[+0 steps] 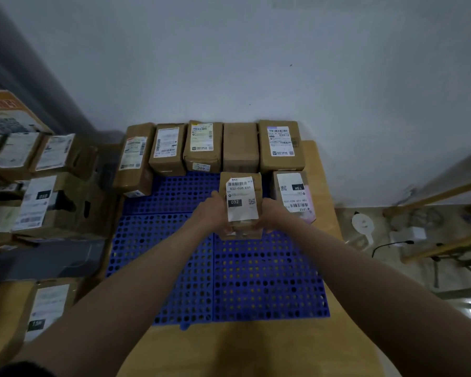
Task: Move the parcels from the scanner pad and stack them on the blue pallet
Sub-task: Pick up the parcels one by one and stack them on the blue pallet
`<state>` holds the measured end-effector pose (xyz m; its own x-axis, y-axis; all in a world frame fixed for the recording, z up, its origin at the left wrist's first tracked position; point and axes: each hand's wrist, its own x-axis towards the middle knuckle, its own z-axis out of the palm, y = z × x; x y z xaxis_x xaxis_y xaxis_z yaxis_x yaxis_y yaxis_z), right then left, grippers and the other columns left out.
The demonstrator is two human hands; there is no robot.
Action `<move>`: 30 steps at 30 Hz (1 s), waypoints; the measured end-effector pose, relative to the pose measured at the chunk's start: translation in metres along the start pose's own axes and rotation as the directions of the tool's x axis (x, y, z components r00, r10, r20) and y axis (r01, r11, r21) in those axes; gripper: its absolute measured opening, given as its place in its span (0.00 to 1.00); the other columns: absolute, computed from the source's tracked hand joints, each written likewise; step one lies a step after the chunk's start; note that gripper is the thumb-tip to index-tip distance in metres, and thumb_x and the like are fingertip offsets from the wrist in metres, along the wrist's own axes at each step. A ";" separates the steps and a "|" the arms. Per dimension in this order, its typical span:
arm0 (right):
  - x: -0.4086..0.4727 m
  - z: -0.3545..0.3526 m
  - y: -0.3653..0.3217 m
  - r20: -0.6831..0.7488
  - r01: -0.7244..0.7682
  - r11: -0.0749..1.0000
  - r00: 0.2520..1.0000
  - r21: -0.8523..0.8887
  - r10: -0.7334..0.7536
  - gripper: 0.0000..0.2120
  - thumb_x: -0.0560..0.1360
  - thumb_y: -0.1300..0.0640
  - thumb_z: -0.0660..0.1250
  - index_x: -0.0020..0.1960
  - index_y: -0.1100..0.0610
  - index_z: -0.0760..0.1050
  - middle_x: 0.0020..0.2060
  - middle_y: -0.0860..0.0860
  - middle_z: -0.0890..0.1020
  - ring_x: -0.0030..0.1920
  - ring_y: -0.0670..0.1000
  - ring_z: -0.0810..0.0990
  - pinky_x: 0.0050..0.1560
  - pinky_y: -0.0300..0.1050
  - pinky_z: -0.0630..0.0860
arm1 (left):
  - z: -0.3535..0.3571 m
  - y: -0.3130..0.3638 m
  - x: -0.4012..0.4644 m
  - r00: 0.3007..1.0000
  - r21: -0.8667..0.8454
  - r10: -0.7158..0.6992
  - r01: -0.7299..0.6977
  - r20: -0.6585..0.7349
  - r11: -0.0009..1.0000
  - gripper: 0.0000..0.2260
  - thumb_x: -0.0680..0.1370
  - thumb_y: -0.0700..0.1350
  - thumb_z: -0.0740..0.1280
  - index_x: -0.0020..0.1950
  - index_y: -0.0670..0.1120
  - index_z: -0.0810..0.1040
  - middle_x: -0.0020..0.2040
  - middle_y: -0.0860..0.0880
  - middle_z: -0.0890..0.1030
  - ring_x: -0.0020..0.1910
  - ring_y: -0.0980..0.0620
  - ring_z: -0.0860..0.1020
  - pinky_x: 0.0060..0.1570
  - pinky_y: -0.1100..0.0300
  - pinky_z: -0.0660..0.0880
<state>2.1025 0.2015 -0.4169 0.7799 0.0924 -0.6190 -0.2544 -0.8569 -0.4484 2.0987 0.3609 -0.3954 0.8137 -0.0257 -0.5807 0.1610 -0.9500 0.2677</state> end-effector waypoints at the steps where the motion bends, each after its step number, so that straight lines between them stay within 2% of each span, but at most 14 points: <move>1: 0.008 -0.002 0.002 -0.006 -0.001 1.000 1.000 -0.016 0.001 0.19 0.72 0.66 0.71 0.61 0.65 0.72 0.55 0.60 0.80 0.50 0.59 0.83 0.49 0.54 0.82 | 0.000 0.002 0.007 1.000 -0.008 0.000 0.000 -0.002 1.000 0.44 0.65 0.48 0.80 0.70 0.38 0.57 0.63 0.40 0.73 0.61 0.40 0.75 0.57 0.48 0.76; 4: 0.029 -0.004 0.006 -0.043 -0.011 0.997 0.999 -0.071 0.008 0.19 0.73 0.63 0.70 0.61 0.64 0.70 0.54 0.60 0.80 0.52 0.60 0.81 0.46 0.50 0.80 | 0.001 0.006 0.027 1.000 -0.033 -0.009 0.009 -0.017 0.999 0.43 0.66 0.48 0.80 0.70 0.38 0.57 0.63 0.40 0.73 0.62 0.40 0.74 0.57 0.48 0.76; 9: 0.059 -0.002 0.010 -0.119 -0.005 0.996 0.993 -0.090 -0.006 0.22 0.74 0.57 0.71 0.63 0.64 0.68 0.58 0.60 0.76 0.58 0.60 0.76 0.46 0.47 0.71 | 0.005 0.007 0.053 0.999 -0.079 -0.030 0.027 -0.039 0.997 0.41 0.65 0.47 0.81 0.68 0.39 0.59 0.61 0.41 0.74 0.61 0.39 0.74 0.54 0.47 0.77; 13: 0.075 0.003 0.014 -0.157 -0.040 0.992 0.987 -0.118 0.021 0.22 0.75 0.58 0.70 0.63 0.64 0.66 0.60 0.61 0.75 0.60 0.60 0.76 0.46 0.46 0.68 | 0.008 0.009 0.069 0.998 -0.081 -0.020 0.015 -0.064 0.997 0.41 0.63 0.46 0.81 0.66 0.40 0.59 0.60 0.41 0.74 0.59 0.39 0.75 0.53 0.45 0.77; 19: 0.084 -0.001 0.013 -0.189 -0.052 0.993 0.981 -0.109 0.031 0.21 0.75 0.62 0.69 0.64 0.65 0.67 0.61 0.62 0.74 0.62 0.61 0.74 0.55 0.51 0.73 | 0.008 0.012 0.082 0.996 -0.120 -0.037 0.027 -0.075 0.992 0.39 0.64 0.44 0.81 0.65 0.41 0.60 0.63 0.41 0.72 0.62 0.38 0.73 0.56 0.44 0.75; 22: 0.084 0.000 0.011 -0.212 -0.057 0.994 0.977 -0.096 0.036 0.18 0.76 0.63 0.67 0.63 0.65 0.68 0.60 0.62 0.75 0.61 0.61 0.75 0.52 0.50 0.73 | 0.011 0.013 0.084 0.996 -0.115 -0.041 0.031 -0.084 0.993 0.38 0.65 0.43 0.80 0.66 0.41 0.59 0.64 0.40 0.70 0.63 0.38 0.72 0.56 0.45 0.75; 27: 0.075 0.001 0.007 -0.239 -0.080 0.994 0.969 -0.074 0.060 0.18 0.76 0.66 0.65 0.64 0.66 0.66 0.59 0.63 0.76 0.60 0.62 0.76 0.49 0.49 0.72 | 0.014 0.015 0.080 0.996 -0.067 -0.020 0.014 -0.092 0.998 0.36 0.67 0.45 0.78 0.65 0.41 0.59 0.64 0.40 0.70 0.62 0.38 0.73 0.47 0.51 0.71; 30: 0.066 0.002 0.005 -0.212 -0.103 0.992 0.974 -0.074 0.085 0.17 0.76 0.65 0.64 0.64 0.66 0.67 0.59 0.62 0.76 0.60 0.62 0.76 0.48 0.49 0.72 | 0.011 0.015 0.072 0.998 -0.015 -0.016 0.015 -0.060 1.000 0.38 0.67 0.48 0.79 0.67 0.40 0.60 0.65 0.41 0.70 0.64 0.39 0.72 0.52 0.49 0.72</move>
<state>2.1513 0.2037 -0.4609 0.8588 -0.0907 -0.5042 -0.2904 -0.8970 -0.3333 2.1539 0.3418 -0.4416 0.8430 0.0085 -0.5378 0.1820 -0.9454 0.2702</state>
